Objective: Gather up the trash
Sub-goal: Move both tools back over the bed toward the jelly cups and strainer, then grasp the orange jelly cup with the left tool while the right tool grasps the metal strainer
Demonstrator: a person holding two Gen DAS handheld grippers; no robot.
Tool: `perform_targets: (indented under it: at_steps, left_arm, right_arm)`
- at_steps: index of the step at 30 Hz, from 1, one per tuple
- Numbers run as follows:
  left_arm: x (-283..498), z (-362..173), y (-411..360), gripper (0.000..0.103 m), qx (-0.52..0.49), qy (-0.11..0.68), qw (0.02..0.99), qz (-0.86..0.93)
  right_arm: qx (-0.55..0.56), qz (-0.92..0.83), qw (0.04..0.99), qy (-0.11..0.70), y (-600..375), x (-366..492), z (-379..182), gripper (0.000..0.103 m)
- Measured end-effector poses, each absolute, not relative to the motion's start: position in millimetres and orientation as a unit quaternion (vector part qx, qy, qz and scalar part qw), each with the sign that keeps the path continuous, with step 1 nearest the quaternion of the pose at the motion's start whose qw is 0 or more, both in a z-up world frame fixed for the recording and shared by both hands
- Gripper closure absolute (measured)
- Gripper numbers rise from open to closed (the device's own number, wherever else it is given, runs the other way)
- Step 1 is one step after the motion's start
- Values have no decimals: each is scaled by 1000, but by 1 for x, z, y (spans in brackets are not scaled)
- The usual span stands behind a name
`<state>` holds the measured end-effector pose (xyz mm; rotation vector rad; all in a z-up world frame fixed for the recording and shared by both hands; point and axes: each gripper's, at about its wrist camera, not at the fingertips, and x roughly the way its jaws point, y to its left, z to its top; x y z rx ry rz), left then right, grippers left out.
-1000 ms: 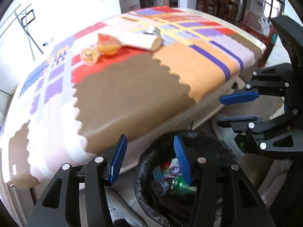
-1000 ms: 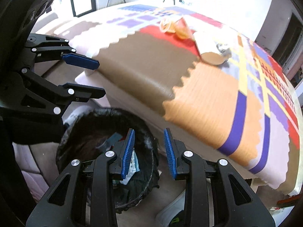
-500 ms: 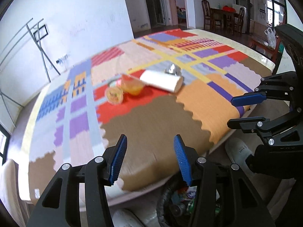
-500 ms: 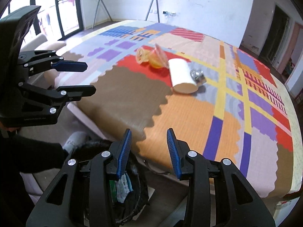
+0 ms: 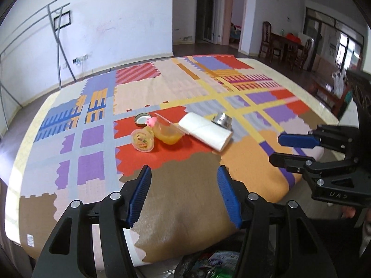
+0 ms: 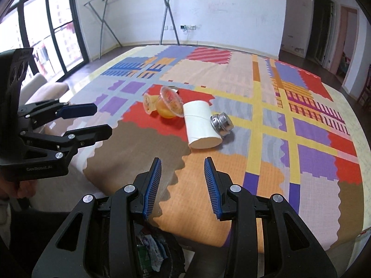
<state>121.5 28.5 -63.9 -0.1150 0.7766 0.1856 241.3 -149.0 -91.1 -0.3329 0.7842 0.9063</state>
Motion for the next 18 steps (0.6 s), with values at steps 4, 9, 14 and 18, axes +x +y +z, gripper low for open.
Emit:
perform_targets:
  at_steps: [4,9,14,18]
  left_arm:
    - [132,-64,38,42,-95,376,917,87]
    - [143,-67,53,42,-160,373,910,82]
    - [152,-69,71,42,-223,360,901,97]
    - [159,-76,82,42,-254,360,892,106]
  right_arm:
    - [-137,420,816,373,-144,254,-90,64]
    - [-106,410,822,380,-142,272,-89,64]
    - [-73,396,829,389,-144,291,-89,63]
    - [-33,393,824,406,-146,307,-94,62]
